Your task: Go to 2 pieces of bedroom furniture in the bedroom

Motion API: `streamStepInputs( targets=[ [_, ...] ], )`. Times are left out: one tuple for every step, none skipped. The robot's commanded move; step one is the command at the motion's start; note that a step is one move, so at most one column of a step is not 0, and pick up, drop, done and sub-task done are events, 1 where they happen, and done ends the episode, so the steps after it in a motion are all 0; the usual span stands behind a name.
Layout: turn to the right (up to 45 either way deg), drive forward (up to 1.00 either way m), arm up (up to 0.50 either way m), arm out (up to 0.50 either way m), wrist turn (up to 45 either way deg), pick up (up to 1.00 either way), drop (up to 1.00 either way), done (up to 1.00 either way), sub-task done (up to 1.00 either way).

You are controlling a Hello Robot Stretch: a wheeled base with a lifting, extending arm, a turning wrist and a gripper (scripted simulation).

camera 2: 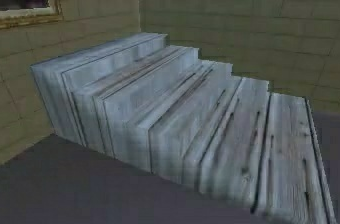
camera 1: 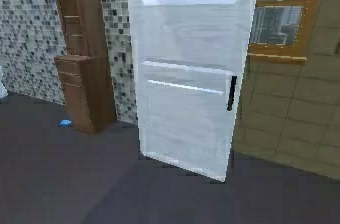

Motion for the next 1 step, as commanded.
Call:
streamStepInputs(
  targets=[
    [45.0,0.0,0.0,0.0,0.0,0.0,0.0,0.0,0.0]
  ],
)
